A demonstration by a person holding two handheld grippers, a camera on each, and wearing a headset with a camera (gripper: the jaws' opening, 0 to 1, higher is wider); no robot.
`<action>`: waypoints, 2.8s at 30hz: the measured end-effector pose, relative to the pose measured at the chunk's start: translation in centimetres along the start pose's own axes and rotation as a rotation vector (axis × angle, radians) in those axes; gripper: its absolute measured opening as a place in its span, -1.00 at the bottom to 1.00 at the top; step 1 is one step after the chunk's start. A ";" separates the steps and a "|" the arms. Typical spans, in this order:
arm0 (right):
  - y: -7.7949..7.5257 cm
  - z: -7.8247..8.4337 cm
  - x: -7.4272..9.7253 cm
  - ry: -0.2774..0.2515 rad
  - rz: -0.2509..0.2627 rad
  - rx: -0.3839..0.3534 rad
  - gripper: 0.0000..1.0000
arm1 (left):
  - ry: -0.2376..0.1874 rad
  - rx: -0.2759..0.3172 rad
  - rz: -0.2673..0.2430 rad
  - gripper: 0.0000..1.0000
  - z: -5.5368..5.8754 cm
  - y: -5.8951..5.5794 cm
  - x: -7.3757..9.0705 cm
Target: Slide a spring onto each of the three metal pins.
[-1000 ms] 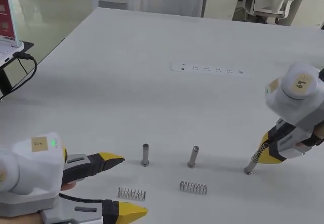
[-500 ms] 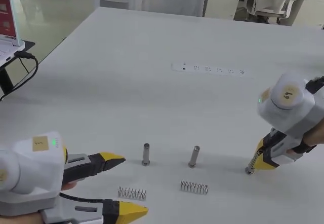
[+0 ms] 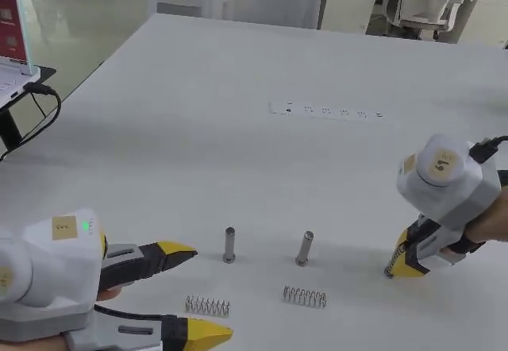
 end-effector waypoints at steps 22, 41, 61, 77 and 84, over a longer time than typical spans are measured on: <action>-0.2 0.6 -0.4 -0.025 0.017 -0.039 -0.66 | -0.004 0.003 0.001 0.19 0.0 0.0 -0.1; 1.1 2.8 0.2 -0.036 0.029 -0.097 -0.61 | -0.007 -0.001 0.008 0.19 -0.1 0.0 -0.3; 4.5 2.1 0.5 -0.073 0.004 -0.091 -0.61 | -0.004 -0.010 0.014 0.19 -0.2 -0.2 -0.4; 7.0 -1.6 0.6 -0.119 -0.042 -0.012 -0.62 | -0.004 -0.012 0.014 0.18 -0.3 -0.5 -0.2; 7.1 -3.2 0.3 -0.129 -0.044 0.033 -0.61 | -0.005 -0.013 0.013 0.17 -0.4 -0.6 -0.1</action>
Point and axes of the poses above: the centre of the closed fingertips' face, and the gripper's own axes: x roughly backward along the fingers, y roughly to its left, z roughly out of its underside, the point moved 4 cm from there along x, roughly backward along the fingers, and after that the axes turned 2 degrees about x, right-handed, at the moved point
